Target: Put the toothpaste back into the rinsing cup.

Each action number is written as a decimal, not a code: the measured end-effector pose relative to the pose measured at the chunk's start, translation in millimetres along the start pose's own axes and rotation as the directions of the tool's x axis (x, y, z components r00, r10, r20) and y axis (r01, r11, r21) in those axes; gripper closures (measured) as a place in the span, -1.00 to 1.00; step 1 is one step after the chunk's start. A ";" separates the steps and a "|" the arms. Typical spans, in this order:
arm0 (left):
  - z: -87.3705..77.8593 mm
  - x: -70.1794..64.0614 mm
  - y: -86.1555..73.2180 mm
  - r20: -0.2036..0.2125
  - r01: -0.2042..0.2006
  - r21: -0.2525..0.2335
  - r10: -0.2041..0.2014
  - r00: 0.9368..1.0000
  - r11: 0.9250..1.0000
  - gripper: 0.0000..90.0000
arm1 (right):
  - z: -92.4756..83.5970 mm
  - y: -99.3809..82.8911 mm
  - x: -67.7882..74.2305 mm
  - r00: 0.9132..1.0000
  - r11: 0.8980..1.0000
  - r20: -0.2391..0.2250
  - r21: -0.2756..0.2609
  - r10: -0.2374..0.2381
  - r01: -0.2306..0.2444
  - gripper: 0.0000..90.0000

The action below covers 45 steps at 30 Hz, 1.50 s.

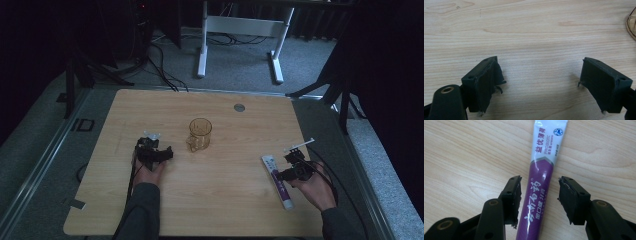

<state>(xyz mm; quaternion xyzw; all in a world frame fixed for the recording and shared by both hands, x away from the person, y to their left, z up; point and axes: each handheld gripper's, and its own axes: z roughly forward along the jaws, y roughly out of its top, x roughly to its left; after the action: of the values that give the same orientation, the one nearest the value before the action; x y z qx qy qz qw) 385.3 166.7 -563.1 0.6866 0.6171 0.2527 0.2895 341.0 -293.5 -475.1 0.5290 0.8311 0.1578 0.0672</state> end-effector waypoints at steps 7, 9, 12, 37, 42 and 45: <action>0.0 0.0 0.0 0.000 0.000 0.000 0.000 1.000 1.000 -0.66 | 2.8 4.4 5.3 1.000 0.999 -0.003 0.028 -0.021 0.021 0.15; 0.0 0.0 0.0 0.000 0.000 0.000 0.000 1.000 1.000 -0.66 | 3.4 5.3 6.0 1.000 0.999 -0.003 0.034 -0.025 0.025 0.15; 0.0 0.0 0.0 0.000 0.000 0.000 0.000 1.000 1.000 -0.66 | 4.7 7.2 7.2 1.000 0.999 -0.003 0.043 -0.029 0.030 0.15; 0.0 0.0 0.0 0.000 0.000 0.000 0.000 1.000 1.000 -0.66 | 7.5 17.0 11.1 1.000 0.992 -0.010 0.125 -0.005 0.006 0.21; 0.0 0.0 0.0 0.000 0.000 0.000 0.000 1.000 1.000 -0.66 | 9.5 18.4 10.4 1.000 0.990 -0.007 0.139 0.010 -0.009 0.20; 0.0 0.0 0.0 0.000 0.000 0.000 0.000 1.000 1.000 -0.66 | 10.9 18.2 9.5 1.000 0.988 -0.008 0.151 0.025 -0.024 0.20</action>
<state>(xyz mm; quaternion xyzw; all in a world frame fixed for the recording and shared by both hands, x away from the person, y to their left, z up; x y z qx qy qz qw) 385.3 166.7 -563.1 0.6867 0.6172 0.2526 0.2895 355.6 -275.7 -478.7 0.5419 0.8345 0.0980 0.0209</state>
